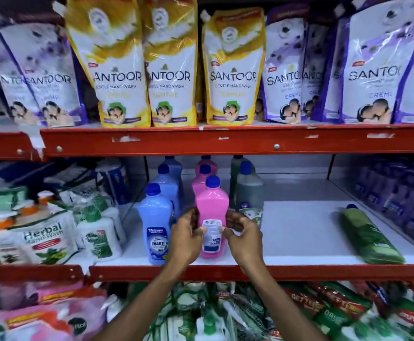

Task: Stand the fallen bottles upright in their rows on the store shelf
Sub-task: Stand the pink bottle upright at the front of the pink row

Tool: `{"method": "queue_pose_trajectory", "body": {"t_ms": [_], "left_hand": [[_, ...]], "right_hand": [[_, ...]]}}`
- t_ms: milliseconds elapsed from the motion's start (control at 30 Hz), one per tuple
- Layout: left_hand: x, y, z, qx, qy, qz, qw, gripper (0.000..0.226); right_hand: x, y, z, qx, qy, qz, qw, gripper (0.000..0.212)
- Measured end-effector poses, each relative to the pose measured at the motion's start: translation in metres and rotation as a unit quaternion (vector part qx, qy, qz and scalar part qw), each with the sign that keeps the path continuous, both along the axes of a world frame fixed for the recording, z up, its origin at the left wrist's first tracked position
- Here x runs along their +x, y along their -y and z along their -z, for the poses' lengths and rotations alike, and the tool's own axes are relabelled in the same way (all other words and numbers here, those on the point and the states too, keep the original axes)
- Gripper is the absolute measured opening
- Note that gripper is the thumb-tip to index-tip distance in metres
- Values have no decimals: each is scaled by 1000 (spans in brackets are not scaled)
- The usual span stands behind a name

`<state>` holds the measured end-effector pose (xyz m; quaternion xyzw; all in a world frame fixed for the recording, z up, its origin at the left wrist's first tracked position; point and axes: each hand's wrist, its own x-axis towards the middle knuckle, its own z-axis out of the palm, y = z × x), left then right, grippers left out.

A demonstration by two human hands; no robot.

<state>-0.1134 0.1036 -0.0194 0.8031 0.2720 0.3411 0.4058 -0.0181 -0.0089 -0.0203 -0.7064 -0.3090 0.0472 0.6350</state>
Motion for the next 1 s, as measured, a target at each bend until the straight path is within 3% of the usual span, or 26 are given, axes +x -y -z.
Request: {"method": "queue_pose_trajectory", "body": {"t_ms": [133,533,733,833,1000], "left_hand": [[10,-17,23,-16,-3,-9,1000,40],[0,-3,12,-6,-37,31,999,40],[-8,-4,20,-35,-7,26,999,44],[-14,1,18,-12,15,12,1000,32],[-20,9,18,36,25,-1,999,23]], "right_hand": [[2,-5,6,-10,15,-3,1000,34],[2,-1,30,19,2,-2,1000,37],[7,-10,36,35,-33,21,999,23],[12,-16,38,12,-26,16,999,15],[19,-23,36,-14,-16,-33,999,39]]}}
